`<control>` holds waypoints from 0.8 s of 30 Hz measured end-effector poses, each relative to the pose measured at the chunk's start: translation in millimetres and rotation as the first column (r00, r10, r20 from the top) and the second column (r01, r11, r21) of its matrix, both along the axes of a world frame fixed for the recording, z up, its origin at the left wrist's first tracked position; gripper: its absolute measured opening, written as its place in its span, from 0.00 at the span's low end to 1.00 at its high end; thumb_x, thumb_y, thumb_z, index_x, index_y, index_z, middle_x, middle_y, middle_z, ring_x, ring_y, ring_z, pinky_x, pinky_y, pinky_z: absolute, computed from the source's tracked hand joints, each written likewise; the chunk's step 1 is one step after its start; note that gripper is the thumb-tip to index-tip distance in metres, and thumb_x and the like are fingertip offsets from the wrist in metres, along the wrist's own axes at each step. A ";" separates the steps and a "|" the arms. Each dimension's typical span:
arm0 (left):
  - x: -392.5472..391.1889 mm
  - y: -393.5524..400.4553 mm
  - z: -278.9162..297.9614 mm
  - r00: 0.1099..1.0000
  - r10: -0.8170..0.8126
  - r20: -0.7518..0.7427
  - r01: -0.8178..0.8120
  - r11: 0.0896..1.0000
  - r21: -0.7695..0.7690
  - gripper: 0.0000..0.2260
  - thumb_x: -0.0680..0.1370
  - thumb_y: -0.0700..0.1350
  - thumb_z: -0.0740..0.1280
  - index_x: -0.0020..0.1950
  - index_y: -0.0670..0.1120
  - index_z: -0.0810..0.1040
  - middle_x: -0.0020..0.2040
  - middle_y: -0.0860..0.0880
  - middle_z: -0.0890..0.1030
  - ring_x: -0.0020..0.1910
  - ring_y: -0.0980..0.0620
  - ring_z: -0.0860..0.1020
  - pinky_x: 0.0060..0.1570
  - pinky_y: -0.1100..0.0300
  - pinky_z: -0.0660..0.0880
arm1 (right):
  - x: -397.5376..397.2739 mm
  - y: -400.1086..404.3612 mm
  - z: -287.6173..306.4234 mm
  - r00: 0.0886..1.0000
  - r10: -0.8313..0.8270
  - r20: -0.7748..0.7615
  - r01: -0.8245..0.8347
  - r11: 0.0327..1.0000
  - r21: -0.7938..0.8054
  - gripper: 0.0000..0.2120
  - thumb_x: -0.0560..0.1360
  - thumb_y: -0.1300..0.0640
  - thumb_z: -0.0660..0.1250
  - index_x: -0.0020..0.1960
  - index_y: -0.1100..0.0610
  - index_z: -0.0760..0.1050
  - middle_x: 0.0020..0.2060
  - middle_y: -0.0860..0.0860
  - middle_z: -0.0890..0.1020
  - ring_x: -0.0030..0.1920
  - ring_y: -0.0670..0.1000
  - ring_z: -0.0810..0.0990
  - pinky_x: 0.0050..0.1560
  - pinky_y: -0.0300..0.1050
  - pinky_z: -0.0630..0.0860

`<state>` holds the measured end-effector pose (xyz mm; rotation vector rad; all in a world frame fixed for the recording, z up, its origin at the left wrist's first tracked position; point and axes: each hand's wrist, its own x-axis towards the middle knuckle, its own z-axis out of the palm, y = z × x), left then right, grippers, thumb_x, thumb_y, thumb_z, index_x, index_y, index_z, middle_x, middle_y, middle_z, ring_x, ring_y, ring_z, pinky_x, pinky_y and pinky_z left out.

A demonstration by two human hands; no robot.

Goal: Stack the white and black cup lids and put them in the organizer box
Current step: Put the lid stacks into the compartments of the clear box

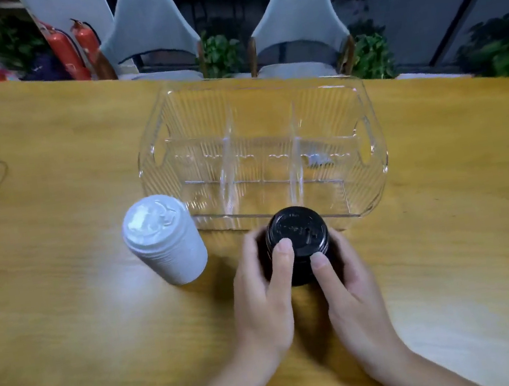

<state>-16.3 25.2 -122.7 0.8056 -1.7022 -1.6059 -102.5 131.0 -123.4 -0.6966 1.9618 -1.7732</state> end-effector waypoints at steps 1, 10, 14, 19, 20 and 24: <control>0.6 0.5 4.7 1.000 0.005 0.030 -0.005 1.000 0.005 0.21 0.86 0.63 0.63 0.71 0.52 0.80 0.62 0.59 0.88 0.65 0.56 0.85 0.63 0.65 0.77 | 0.4 -0.8 3.1 1.000 -0.012 0.016 0.012 1.000 0.025 0.23 0.86 0.48 0.67 0.79 0.52 0.75 0.72 0.46 0.83 0.76 0.52 0.79 0.78 0.61 0.74; 8.5 3.4 57.7 0.903 -0.097 0.418 0.043 0.990 0.138 0.18 0.92 0.59 0.59 0.79 0.58 0.78 0.69 0.60 0.85 0.70 0.57 0.80 0.77 0.50 0.75 | 3.6 10.9 62.6 0.981 0.119 0.152 -0.152 0.963 0.223 0.22 0.90 0.53 0.66 0.83 0.45 0.72 0.75 0.39 0.81 0.77 0.43 0.77 0.81 0.58 0.72; 13.1 0.8 81.6 0.842 -0.162 0.514 0.077 0.980 0.183 0.34 0.87 0.71 0.55 0.89 0.55 0.69 0.82 0.53 0.77 0.82 0.50 0.74 0.83 0.47 0.69 | -5.0 14.9 96.5 0.947 0.186 0.260 -0.252 0.935 0.249 0.24 0.87 0.47 0.72 0.81 0.43 0.73 0.72 0.36 0.82 0.74 0.40 0.79 0.80 0.56 0.74; 34.1 -2.1 114.4 0.809 -0.194 0.555 0.073 0.970 0.232 0.31 0.91 0.63 0.58 0.91 0.48 0.65 0.87 0.50 0.71 0.87 0.51 0.68 0.78 0.60 0.62 | -14.9 23.7 127.5 0.962 0.141 0.232 -0.227 0.887 0.403 0.40 0.82 0.33 0.71 0.87 0.48 0.64 0.83 0.43 0.70 0.83 0.47 0.69 0.83 0.55 0.70; 37.6 -2.6 121.5 0.812 -0.196 0.550 0.081 0.971 0.226 0.30 0.92 0.62 0.60 0.90 0.48 0.66 0.86 0.50 0.72 0.85 0.52 0.70 0.77 0.61 0.62 | -15.7 25.0 134.0 0.971 0.138 0.194 -0.209 0.884 0.419 0.39 0.82 0.31 0.70 0.87 0.48 0.65 0.83 0.43 0.71 0.82 0.48 0.70 0.81 0.55 0.72; 51.4 0.0 154.2 0.835 -0.143 0.531 0.057 0.983 0.175 0.22 0.91 0.53 0.67 0.84 0.47 0.75 0.73 0.54 0.81 0.69 0.60 0.79 0.63 0.73 0.71 | -15.7 18.6 165.2 0.977 0.206 -0.052 -0.163 0.885 0.436 0.31 0.85 0.37 0.69 0.83 0.50 0.70 0.77 0.43 0.73 0.78 0.48 0.73 0.80 0.53 0.72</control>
